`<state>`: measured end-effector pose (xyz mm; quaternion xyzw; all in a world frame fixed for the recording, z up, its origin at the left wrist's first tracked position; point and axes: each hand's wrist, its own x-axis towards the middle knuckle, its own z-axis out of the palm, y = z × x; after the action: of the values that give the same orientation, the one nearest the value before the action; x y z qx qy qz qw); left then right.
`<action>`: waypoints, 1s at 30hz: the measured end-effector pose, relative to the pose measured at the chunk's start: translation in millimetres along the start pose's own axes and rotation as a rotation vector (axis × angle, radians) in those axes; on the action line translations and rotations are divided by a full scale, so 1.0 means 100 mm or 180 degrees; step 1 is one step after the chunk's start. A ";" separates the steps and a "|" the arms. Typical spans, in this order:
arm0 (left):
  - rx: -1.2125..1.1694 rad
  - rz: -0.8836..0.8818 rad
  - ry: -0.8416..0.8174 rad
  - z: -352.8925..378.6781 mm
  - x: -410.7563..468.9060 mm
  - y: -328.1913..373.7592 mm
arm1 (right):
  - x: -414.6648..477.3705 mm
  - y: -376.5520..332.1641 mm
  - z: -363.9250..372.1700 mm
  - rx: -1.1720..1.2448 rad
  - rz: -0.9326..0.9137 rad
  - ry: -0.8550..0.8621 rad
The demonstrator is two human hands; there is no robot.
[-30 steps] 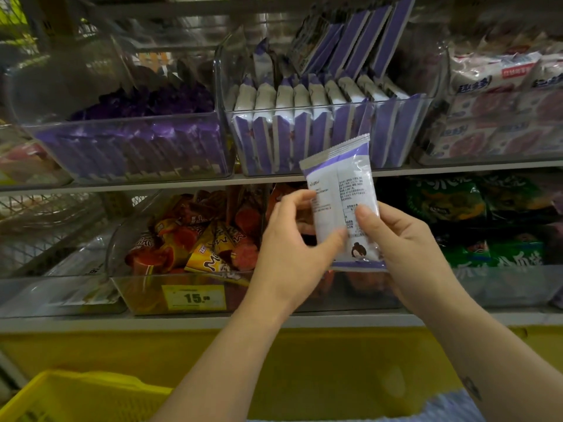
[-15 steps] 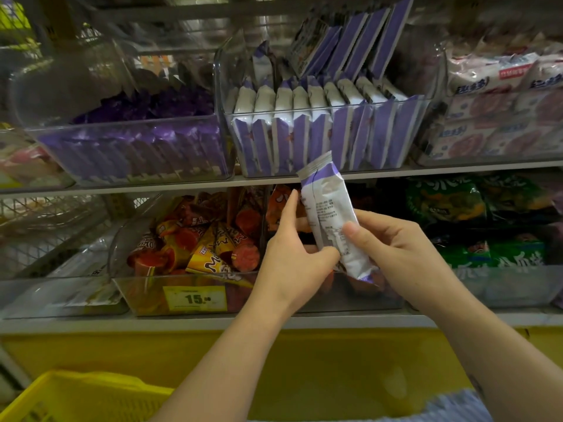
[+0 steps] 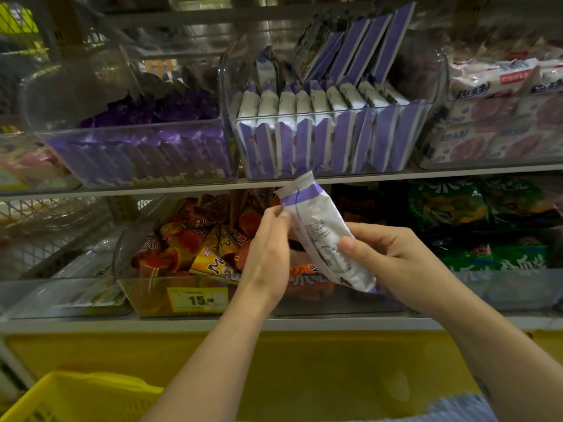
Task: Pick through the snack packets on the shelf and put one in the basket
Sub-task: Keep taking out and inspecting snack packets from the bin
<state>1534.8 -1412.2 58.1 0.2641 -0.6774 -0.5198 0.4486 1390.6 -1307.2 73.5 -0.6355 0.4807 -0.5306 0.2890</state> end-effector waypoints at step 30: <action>0.1649 0.1536 0.0441 -0.67 0.81 1.85 | 1.58 -1.31 -0.22 -0.1374 -0.0625 0.0169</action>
<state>1576.8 -1451.3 263.4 0.2360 -0.7974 -0.1909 0.5215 1405.4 -1400.1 257.2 -0.7121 0.5263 -0.4576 0.0807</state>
